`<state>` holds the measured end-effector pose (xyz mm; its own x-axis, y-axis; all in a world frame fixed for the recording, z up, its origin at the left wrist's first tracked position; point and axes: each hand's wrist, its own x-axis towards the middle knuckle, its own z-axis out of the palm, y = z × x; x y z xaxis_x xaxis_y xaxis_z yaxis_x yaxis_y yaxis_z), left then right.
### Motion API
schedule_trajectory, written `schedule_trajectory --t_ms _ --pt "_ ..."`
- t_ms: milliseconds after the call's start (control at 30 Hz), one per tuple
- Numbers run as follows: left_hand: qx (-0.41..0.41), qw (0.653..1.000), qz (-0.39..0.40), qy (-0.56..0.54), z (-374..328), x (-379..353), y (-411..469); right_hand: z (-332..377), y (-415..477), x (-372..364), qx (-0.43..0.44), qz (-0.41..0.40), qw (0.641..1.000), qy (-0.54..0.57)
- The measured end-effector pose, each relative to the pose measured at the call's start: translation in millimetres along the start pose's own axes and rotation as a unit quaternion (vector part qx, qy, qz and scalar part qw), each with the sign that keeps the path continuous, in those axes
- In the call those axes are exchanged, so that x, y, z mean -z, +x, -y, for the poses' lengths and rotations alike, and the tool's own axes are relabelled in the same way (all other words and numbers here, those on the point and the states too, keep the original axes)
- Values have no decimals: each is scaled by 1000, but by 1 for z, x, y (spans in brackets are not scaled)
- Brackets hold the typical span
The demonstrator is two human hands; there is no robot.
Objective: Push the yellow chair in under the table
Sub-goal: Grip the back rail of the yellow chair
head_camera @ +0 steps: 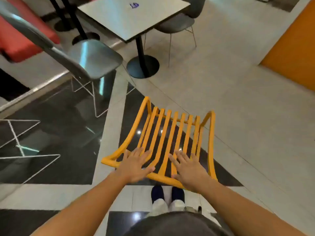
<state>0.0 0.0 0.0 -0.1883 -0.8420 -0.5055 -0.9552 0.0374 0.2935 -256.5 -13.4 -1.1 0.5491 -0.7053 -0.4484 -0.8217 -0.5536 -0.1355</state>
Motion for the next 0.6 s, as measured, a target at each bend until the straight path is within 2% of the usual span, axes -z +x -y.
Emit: schedule_trajectory --t_ms 67,167,267,400,500,600 --pt "-37 999 21 30 9 -15 -6 7 -15 -24 -20 43 999 9" --pt "-72 994 28 71 27 -36 -13 23 -41 -65 -75 54 996 20" --pt "-87 991 7 98 35 -40 -5 34 -51 -74 -137 26 990 37" --pt "-112 974 -34 194 34 -51 -4 36 -51 -79 -182 -19 982 38" --pt "-126 965 -86 215 34 -59 -5 36 -42 -78 -202 -19 979 29" --pt "-117 965 -98 213 32 -58 3 30 -37 -79 -199 -45 978 34"
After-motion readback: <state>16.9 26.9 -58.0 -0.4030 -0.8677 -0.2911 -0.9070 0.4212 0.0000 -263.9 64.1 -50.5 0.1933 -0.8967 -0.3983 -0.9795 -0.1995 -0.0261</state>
